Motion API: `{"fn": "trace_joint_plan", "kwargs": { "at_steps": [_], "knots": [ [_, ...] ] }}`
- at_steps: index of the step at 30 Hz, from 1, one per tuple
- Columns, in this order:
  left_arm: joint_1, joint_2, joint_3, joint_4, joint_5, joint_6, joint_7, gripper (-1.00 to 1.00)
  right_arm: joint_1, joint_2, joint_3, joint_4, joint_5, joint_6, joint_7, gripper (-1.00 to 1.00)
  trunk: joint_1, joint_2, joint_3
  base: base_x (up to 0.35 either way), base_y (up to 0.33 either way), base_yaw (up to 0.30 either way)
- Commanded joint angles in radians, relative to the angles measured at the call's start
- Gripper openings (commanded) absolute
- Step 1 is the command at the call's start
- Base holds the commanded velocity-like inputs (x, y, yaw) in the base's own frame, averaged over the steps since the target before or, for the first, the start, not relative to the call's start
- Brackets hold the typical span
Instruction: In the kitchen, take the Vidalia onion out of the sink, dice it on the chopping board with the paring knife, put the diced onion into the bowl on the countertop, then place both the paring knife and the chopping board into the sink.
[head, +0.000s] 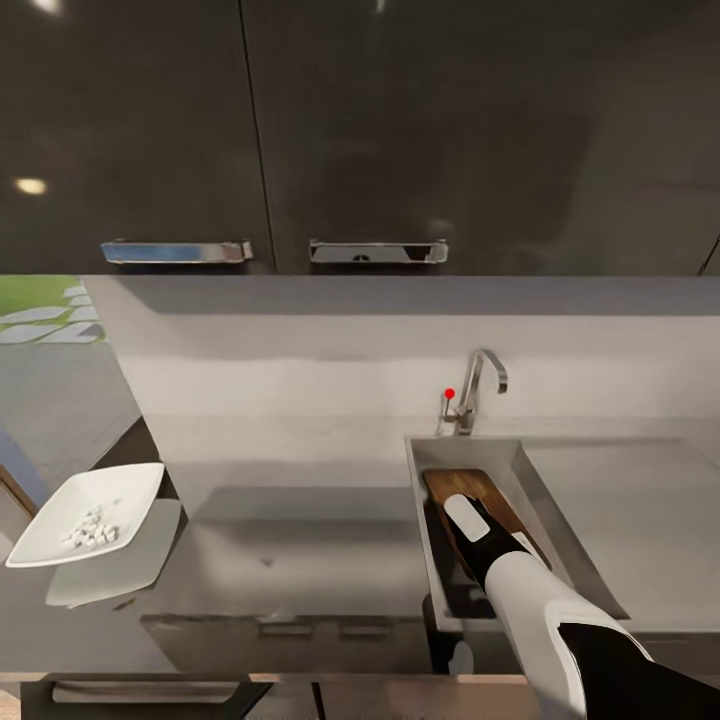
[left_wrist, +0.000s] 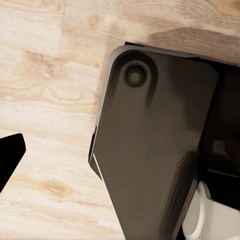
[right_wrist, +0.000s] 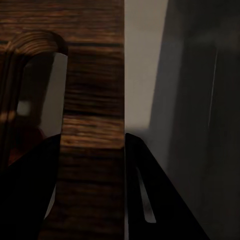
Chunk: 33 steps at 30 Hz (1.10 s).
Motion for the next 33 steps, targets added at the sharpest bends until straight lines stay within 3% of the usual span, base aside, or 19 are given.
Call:
{"fn": "trace_joint_plan", "kwargs": {
  "at_steps": [1,9,10,24,27,30,33],
  "knots": [
    [-0.001,-0.001,-0.007,0.003,0.001,-0.005,0.001,1.00,-0.001,0.000,0.000,-0.001,-0.004,-0.010,-0.001,-1.00,0.001,-0.002,-0.004,0.000,0.000,0.000],
    [-0.002,-0.001,-0.007,0.003,0.001,-0.005,0.001,1.00,-0.001,0.002,0.001,-0.001,-0.004,-0.010,-0.001,-1.00,0.001,-0.002,-0.009,0.000,0.000,0.000],
    [-0.002,-0.001,-0.007,0.003,0.001,-0.005,0.001,1.00,-0.001,0.002,0.001,-0.001,-0.004,-0.010,-0.001,1.00,0.001,-0.002,-0.009,0.000,0.000,0.000],
    [-0.002,-0.001,-0.007,0.003,0.001,-0.005,0.001,1.00,-0.001,0.002,0.001,-0.002,-0.007,-0.010,-0.001,1.00,0.001,-0.002,-0.009,0.000,0.000,0.000],
    [-0.002,-0.001,-0.007,0.003,0.001,-0.005,0.001,1.00,-0.001,0.005,0.009,-0.012,0.026,-0.008,0.001,1.00,0.001,-0.002,-0.009,0.000,0.000,0.000],
    [-0.002,-0.001,-0.007,0.003,0.001,-0.005,0.001,1.00,-0.001,0.012,0.067,-0.035,0.098,-0.001,0.020,1.00,0.001,-0.002,-0.009,0.000,0.000,0.000],
    [-0.001,-0.001,-0.007,0.003,0.001,-0.005,0.001,1.00,-0.001,0.014,0.150,-0.129,0.116,0.056,0.024,1.00,0.001,-0.002,-0.009,0.000,0.000,0.000]
  ]
}}
